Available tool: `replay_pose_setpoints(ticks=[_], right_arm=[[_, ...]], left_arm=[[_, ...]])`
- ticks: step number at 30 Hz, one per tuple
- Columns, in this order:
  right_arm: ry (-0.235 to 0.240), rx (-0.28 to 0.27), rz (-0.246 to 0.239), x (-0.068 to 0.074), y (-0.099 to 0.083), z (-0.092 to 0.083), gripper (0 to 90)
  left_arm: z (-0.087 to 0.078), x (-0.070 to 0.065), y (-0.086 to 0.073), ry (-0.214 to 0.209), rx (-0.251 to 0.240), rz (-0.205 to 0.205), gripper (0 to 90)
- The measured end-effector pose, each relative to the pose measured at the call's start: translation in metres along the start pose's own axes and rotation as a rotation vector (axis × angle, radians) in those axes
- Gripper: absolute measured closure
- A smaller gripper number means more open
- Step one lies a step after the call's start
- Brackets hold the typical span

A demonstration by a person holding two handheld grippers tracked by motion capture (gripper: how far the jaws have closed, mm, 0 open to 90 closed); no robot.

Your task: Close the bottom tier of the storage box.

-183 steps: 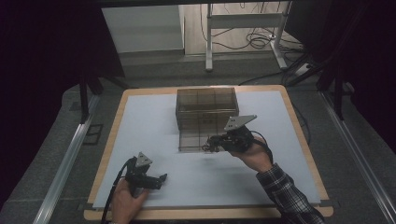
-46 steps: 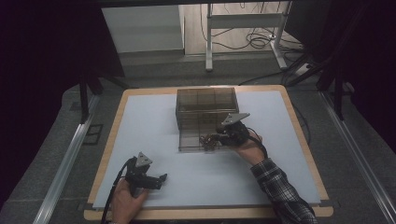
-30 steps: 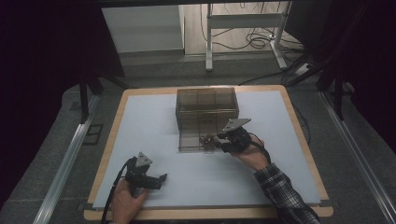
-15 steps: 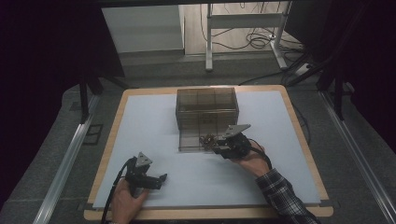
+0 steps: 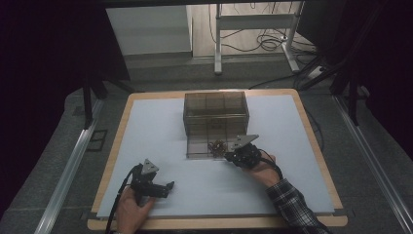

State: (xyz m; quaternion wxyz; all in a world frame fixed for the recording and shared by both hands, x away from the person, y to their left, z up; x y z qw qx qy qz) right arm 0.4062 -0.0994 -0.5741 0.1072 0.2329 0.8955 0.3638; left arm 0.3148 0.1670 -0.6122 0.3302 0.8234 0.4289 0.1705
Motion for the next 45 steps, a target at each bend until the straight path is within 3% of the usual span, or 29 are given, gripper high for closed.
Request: replay_pose_setpoints(ticks=[45], right_arm=[[-0.038, -0.018, 0.007, -0.014, 0.007, 0.017, 88.9]], left_arm=[[0.000, 0.000, 0.000, -0.001, 0.000, 0.001, 0.0]])
Point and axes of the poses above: each handheld gripper's, and its own axes: z roughly forward along the jaws, y roughly out of its top, x roughly to its left, the point moved 8 cm from there along z, roughly forward along the jaws, and after that the axes turned 4 degrees about z, right-handed, at the moved point
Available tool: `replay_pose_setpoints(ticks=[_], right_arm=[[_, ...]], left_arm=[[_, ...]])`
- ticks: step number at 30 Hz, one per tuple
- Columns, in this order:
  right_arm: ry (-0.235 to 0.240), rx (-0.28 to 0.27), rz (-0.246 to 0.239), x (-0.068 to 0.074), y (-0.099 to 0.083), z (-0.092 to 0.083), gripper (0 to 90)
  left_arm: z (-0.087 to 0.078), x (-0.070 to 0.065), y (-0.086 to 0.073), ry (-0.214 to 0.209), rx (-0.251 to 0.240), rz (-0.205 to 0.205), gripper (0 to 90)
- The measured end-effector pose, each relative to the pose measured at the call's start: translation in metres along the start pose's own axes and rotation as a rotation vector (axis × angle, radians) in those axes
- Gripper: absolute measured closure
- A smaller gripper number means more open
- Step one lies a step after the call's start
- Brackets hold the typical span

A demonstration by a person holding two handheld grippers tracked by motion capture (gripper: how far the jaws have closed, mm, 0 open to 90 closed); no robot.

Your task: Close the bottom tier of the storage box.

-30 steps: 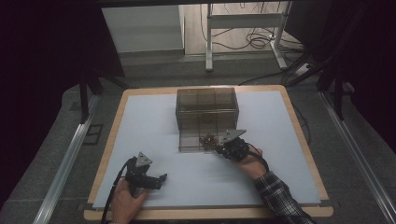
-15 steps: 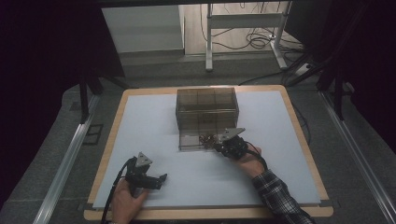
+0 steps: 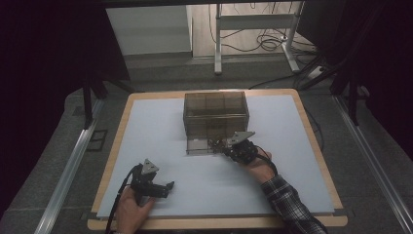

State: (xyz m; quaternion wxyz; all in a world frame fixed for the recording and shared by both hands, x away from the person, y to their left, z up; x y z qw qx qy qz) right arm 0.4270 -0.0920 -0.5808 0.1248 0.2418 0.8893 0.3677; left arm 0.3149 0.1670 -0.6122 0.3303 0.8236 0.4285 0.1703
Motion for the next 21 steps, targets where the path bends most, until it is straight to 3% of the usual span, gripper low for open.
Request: replay_pose_setpoints(ticks=[21], right_arm=[[-0.022, -0.005, 0.002, -0.0065, 0.0069, 0.0051, 88.9]], left_arm=[[0.0000, 0.0000, 0.0000, 0.000, 0.000, 0.000, 0.0]])
Point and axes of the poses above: each handheld gripper's, and its own axes: z roughly forward along the jaws, y roughly out of its top, x roughly to its left, the point moved 8 cm from there along z, roughly forward along the jaws, and after that the axes turned 4 degrees about z, right-handed, at the moved point
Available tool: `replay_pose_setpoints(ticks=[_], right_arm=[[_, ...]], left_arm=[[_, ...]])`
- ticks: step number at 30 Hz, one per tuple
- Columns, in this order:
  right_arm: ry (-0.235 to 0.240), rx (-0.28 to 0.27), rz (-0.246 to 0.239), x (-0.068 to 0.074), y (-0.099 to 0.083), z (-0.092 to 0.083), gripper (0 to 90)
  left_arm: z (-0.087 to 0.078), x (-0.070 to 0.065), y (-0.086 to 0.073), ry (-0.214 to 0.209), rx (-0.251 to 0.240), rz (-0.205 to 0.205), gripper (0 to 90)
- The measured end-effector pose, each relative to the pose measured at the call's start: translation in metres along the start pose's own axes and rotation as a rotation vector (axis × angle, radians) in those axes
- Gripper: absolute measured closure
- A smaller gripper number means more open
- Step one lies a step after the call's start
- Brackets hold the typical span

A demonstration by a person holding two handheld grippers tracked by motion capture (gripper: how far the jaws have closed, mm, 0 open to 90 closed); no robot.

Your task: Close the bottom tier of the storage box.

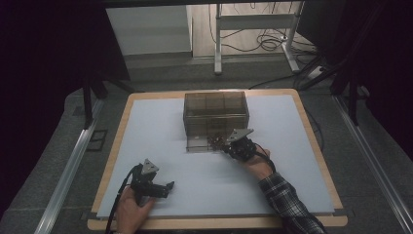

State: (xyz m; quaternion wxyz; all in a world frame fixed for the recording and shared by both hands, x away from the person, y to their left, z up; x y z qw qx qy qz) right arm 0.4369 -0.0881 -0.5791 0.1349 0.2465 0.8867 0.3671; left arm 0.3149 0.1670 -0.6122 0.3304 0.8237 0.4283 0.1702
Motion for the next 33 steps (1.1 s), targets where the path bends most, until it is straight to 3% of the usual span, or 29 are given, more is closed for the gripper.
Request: replay_pose_setpoints(ticks=[33], right_arm=[[-0.034, -0.005, 0.010, -0.014, 0.010, 0.010, 88.9]], left_arm=[[0.000, 0.000, 0.000, 0.000, -0.001, -0.001, 0.0]])
Point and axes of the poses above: each handheld gripper's, and its own axes: z roughly forward along the jaws, y roughly out of its top, x roughly to its left, the point moved 8 cm from there along z, roughly forward along the jaws, and after that the axes turned 4 degrees about z, right-handed, at the moved point
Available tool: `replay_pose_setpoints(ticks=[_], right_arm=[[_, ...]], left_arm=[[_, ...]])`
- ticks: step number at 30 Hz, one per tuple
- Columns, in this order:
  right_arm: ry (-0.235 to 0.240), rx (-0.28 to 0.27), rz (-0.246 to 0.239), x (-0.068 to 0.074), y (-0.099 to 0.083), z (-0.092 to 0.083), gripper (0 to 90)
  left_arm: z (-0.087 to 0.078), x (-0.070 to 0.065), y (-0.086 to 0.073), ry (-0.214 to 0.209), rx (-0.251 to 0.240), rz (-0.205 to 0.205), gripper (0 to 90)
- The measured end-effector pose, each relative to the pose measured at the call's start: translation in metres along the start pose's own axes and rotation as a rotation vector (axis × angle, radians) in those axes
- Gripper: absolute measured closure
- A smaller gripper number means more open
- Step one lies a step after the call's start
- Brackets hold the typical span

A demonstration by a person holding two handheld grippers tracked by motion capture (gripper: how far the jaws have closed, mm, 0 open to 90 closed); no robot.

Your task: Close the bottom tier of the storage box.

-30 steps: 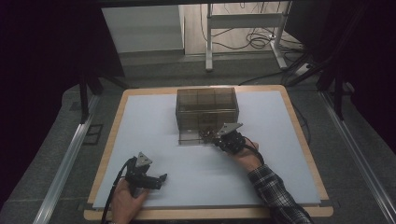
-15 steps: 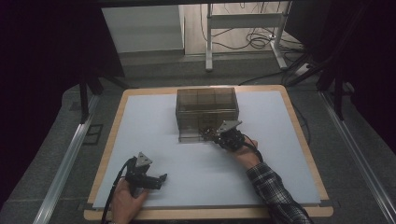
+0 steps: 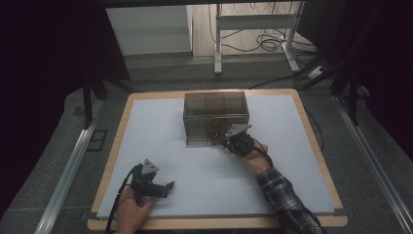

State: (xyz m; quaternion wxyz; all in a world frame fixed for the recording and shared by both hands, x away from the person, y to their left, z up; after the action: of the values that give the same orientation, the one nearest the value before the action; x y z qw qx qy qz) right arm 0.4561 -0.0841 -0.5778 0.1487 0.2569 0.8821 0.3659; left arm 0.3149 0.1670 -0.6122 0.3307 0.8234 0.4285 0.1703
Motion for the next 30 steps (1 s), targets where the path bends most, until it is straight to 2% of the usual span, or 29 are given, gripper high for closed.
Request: replay_pose_setpoints(ticks=[30], right_arm=[[-0.028, 0.003, 0.010, -0.0106, 0.0050, 0.0068, 88.9]], left_arm=[[0.0000, 0.0000, 0.0000, 0.000, 0.000, 0.000, 0.0]])
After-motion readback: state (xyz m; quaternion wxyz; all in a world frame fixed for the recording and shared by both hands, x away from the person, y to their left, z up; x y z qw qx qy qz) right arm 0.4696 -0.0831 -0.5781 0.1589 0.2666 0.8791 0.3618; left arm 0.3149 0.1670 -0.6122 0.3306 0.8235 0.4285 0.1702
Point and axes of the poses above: each handheld gripper's, and its own axes: z roughly forward along the jaws, y roughly out of its top, x roughly to its left, the point moved 8 cm from there along z, roughly forward along the jaws, and after that the axes turned 4 degrees about z, right-handed, at the moved point
